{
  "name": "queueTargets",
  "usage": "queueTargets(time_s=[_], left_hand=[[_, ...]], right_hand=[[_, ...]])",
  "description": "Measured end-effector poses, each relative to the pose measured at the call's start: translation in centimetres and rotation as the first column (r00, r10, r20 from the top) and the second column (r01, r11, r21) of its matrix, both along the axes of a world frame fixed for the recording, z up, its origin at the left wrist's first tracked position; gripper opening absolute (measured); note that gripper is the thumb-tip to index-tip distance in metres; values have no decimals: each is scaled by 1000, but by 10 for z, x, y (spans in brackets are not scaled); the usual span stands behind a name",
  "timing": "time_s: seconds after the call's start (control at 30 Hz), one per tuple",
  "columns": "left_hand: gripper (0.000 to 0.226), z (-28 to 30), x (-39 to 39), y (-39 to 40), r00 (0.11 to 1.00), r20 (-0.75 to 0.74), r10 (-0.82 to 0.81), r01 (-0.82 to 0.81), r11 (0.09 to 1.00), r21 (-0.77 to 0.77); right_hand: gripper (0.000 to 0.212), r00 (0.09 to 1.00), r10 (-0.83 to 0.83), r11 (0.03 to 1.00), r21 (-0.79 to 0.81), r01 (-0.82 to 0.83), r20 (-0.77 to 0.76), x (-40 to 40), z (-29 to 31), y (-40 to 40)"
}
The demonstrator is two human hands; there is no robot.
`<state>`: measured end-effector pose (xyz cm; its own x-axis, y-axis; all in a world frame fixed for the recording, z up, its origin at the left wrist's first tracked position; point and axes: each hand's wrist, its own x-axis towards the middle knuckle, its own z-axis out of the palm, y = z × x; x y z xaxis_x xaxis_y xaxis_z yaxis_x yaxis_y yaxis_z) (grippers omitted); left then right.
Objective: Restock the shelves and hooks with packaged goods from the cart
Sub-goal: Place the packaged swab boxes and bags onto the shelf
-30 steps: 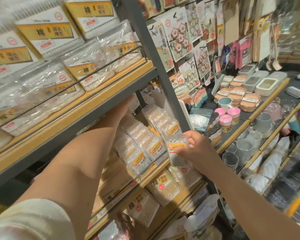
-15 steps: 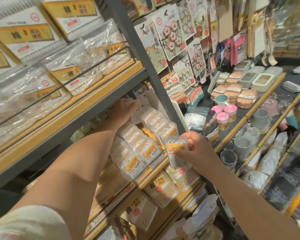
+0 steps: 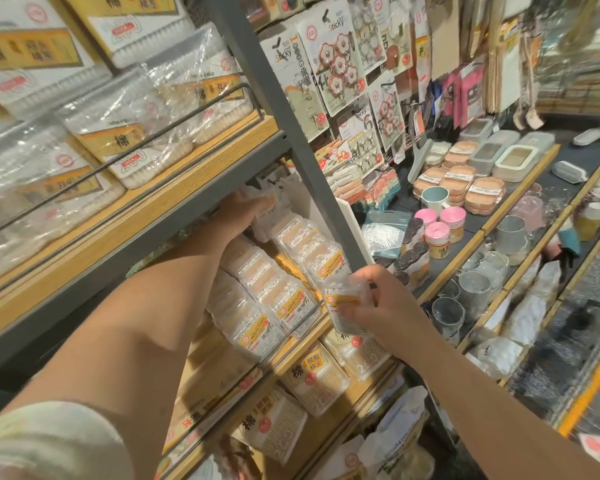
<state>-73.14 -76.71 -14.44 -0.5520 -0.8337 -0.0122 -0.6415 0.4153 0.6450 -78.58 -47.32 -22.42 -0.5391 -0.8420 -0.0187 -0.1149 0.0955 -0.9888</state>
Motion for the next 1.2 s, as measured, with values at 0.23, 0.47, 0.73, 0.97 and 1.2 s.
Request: queueTargets(time_s=[0.23,0.47,0.73,0.97,1.2], left_hand=[[79,3,19,-6,920,364,-149,138,989,55],[48,8,3,-3,868,485,-106,129,992,-15],[46,1,30,-26,893,370,-256,272,962,9],[42,-5,11,0,917,294,-270,279,960,12],[49,-4,-2,8,929,227,-294,314,948,-57]], right_hand=[[22,998,19,998,-53,-22,-60,2,7,-10],[30,986,28,1000,0,-28,-166,5,2,-3],[35,983,8,1000,-23,-12,-183,5,-3,-6],[32,986,0,999,-33,-6,-166,6,-3,-7],[36,994,54,997,-42,-58,-99,15,-11,-12]])
